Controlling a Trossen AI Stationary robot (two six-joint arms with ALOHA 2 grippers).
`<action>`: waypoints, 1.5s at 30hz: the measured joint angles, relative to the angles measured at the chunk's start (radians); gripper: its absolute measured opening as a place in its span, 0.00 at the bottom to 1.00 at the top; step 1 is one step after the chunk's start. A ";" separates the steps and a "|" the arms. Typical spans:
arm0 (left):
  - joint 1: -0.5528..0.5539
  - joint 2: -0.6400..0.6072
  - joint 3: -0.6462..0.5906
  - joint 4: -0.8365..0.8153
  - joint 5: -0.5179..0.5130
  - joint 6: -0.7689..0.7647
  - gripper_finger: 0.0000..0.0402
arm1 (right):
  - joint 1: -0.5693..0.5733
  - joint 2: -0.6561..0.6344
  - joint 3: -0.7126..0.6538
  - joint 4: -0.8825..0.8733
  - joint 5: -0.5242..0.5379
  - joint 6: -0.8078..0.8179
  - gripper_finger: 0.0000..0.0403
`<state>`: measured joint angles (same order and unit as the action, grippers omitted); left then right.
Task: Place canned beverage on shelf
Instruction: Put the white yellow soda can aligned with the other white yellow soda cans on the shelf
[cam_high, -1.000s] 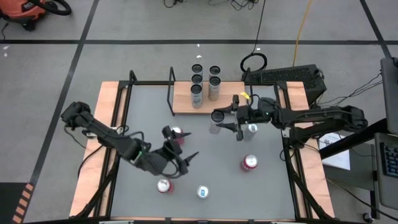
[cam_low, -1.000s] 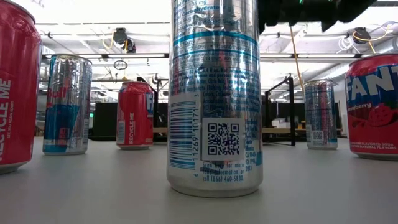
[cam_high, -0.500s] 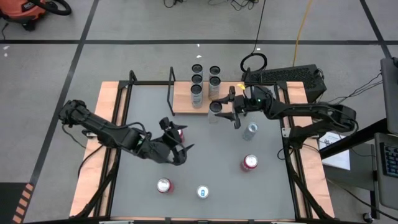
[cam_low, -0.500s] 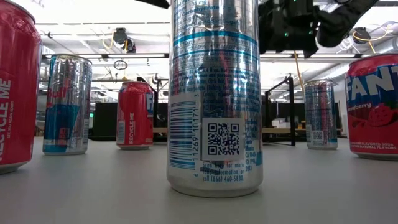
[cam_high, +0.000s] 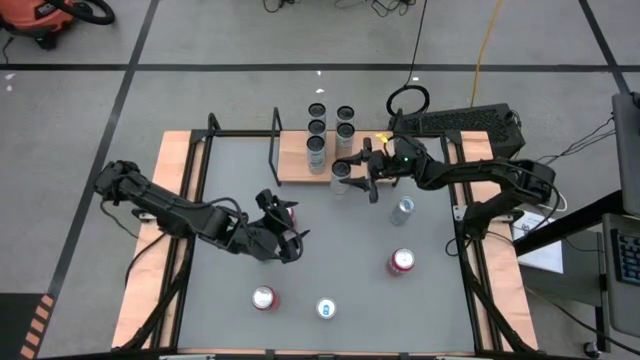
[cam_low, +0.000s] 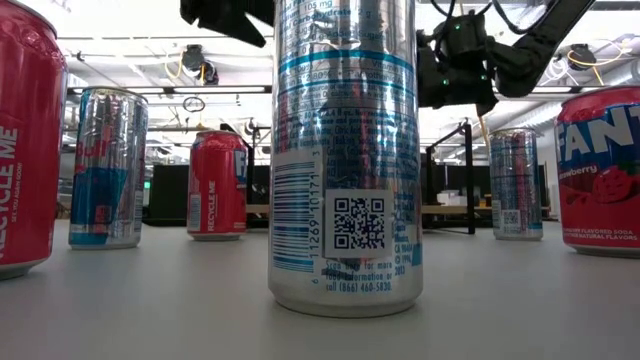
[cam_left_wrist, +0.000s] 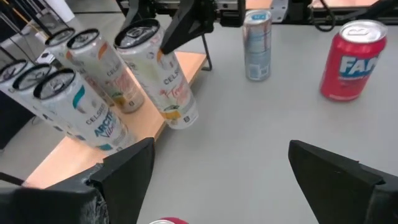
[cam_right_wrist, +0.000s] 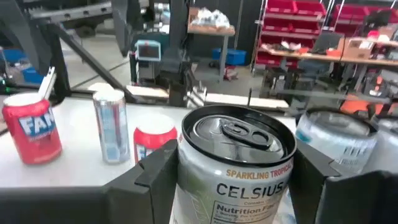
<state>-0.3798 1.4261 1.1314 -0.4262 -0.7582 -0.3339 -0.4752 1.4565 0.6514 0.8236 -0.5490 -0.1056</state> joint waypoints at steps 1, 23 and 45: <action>0.000 0.000 -0.010 0.012 0.000 -0.001 0.91 | -0.003 0.005 0.000 -0.006 -0.001 -0.005 0.48; 0.080 0.000 -0.038 0.134 0.051 0.085 0.91 | -0.107 0.010 0.000 -0.005 -0.003 -0.059 0.49; 0.086 0.000 -0.038 0.134 0.055 0.079 0.91 | -0.119 0.016 0.043 -0.118 0.002 -0.119 0.49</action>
<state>-0.2939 1.4261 1.0939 -0.2924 -0.7033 -0.2546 -0.5945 1.4727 0.6941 0.7056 -0.5468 -0.2251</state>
